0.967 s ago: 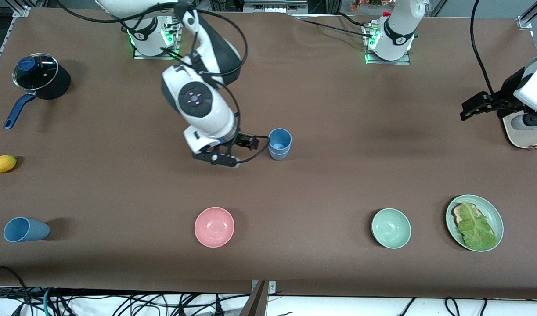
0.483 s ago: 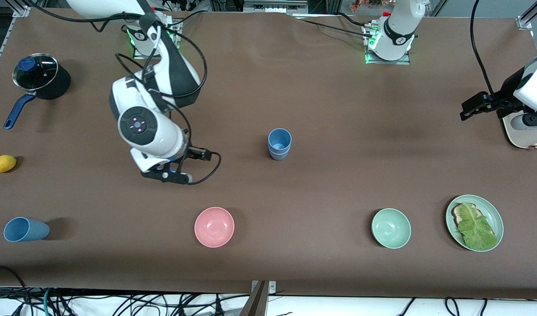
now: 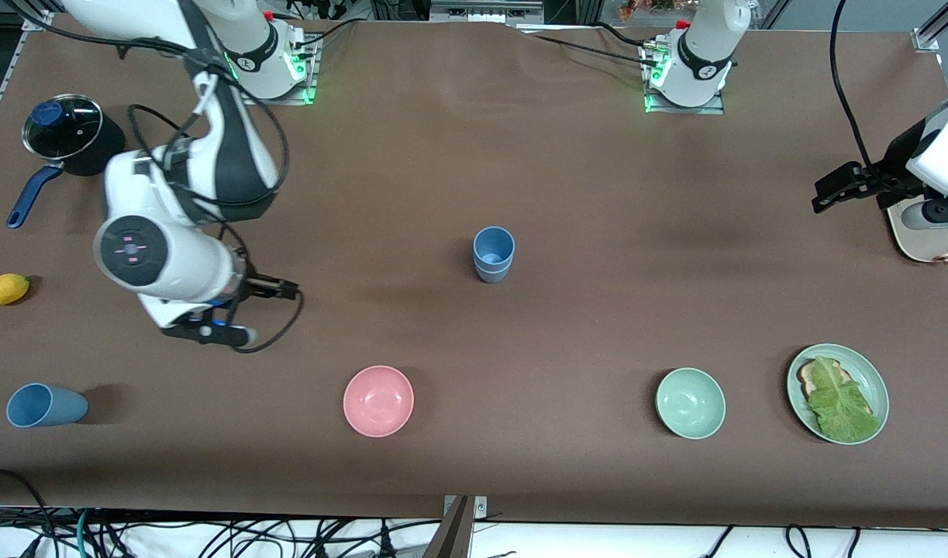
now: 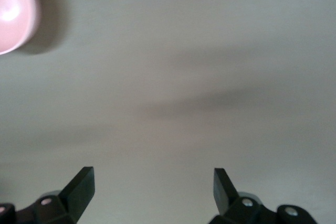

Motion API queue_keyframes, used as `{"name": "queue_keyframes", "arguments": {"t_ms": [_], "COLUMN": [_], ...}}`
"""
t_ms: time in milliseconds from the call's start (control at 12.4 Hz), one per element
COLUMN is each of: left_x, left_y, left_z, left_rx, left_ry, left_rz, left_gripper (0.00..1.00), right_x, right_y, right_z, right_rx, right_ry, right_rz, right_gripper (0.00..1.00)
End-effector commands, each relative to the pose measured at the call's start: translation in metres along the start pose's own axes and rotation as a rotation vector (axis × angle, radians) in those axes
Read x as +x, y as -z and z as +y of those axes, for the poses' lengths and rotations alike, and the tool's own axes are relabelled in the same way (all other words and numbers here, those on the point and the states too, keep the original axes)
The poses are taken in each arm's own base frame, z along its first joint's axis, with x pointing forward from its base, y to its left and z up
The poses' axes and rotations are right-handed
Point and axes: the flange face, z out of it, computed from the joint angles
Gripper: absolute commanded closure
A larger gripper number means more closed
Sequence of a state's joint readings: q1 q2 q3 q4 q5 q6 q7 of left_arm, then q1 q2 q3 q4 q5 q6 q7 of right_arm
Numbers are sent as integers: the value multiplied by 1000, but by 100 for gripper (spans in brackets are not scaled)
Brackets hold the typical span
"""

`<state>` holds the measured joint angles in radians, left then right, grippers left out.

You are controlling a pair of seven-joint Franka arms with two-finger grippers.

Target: Stack blue cups with both arms

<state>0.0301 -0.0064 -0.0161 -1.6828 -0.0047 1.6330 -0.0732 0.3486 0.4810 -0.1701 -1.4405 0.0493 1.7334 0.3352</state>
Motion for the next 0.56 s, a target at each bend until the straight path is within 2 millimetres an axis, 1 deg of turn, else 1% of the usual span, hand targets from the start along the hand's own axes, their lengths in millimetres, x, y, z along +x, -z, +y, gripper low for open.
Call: {"name": "queue_keyframes", "arguments": {"t_ms": [0,81,242,322,483], "left_x": [-2,-2,-2,-2,-2], "left_y": [5,5,6,5,6], "left_z": [-1,-1,-1,-1,-1], "left_rx": [14,14,14,14,14], "left_ry": [-20,-19,-17,-17,-19], "left_rz": [0,0,0,0,1], "left_gripper": [0,0,0,0,0], "right_x": [-16,-23,-42,-55,-77], "right_y": [16,22,43,63,93], "right_z": [84,112,145,155,167], "right_rx": [46,68,92,86,34], "right_ry": [12,-5,11,12,22], "right_rz": [-10,9,37,47,50], "right_gripper": [0,0,0,0,0]}}
